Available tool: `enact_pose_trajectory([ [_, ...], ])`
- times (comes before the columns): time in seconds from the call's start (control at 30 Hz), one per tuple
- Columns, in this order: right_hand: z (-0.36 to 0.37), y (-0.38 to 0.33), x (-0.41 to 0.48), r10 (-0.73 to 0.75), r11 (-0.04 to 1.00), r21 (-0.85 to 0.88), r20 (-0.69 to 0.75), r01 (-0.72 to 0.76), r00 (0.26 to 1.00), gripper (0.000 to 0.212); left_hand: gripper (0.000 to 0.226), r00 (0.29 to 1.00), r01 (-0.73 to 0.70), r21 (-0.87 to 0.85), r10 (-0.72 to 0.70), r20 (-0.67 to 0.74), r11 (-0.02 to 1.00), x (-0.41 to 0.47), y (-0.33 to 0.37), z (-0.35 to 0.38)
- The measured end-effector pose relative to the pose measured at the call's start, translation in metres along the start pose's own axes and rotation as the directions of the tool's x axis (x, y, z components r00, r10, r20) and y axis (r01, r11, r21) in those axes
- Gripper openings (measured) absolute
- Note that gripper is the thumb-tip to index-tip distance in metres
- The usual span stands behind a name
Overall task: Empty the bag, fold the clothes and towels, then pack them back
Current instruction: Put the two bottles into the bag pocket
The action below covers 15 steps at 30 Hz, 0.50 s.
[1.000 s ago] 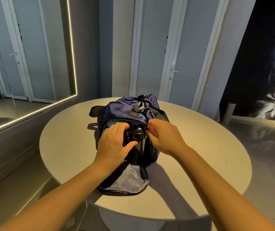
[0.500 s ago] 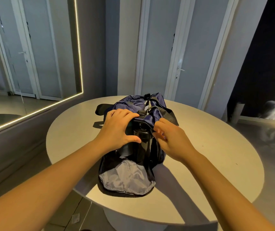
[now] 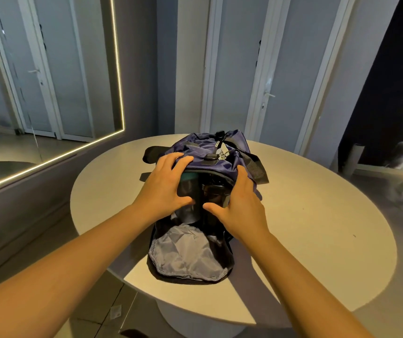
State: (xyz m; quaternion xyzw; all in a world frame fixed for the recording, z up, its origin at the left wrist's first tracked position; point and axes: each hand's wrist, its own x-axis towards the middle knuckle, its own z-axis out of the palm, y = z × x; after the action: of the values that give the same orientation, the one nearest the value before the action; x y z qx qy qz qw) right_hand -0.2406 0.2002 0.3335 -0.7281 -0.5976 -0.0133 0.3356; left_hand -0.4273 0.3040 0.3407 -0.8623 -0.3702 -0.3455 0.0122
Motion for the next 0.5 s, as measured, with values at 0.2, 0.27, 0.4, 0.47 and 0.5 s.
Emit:
enact_pose_trajectory([
  [0.2, 0.001, 0.02, 0.012, -0.034, 0.999, 0.034, -0.007, 0.034, 0.999, 0.105, 0.105, 0.983, -0.183, 0.207, 0.178, 0.043, 0.961, 0.001, -0.005, 0.005],
  [0.27, -0.001, 0.026, 0.016, -0.037, 0.999, 0.007, -0.002, 0.037, 0.999, 0.101, 0.105, 0.966, -0.259, 0.279, 0.252, 0.063, 0.925, 0.002, -0.005, 0.007],
  [0.4, 0.001, 0.031, 0.017, -0.057, 0.998, -0.015, -0.016, 0.057, 0.998, 0.098, 0.111, 0.983, -0.182, 0.175, 0.184, 0.002, 0.968, 0.003, -0.011, 0.004],
  [0.47, 0.005, 0.034, 0.014, -0.043, 0.999, -0.022, -0.015, 0.043, 0.999, 0.105, 0.117, 0.999, -0.026, 0.01, 0.027, -0.045, 1.0, -0.001, -0.011, 0.004],
  [0.5, 0.007, 0.035, 0.012, -0.023, 0.998, -0.05, -0.004, 0.023, 1.0, 0.111, 0.117, 0.999, 0.021, -0.054, -0.023, -0.036, 0.998, -0.002, -0.01, 0.006],
])
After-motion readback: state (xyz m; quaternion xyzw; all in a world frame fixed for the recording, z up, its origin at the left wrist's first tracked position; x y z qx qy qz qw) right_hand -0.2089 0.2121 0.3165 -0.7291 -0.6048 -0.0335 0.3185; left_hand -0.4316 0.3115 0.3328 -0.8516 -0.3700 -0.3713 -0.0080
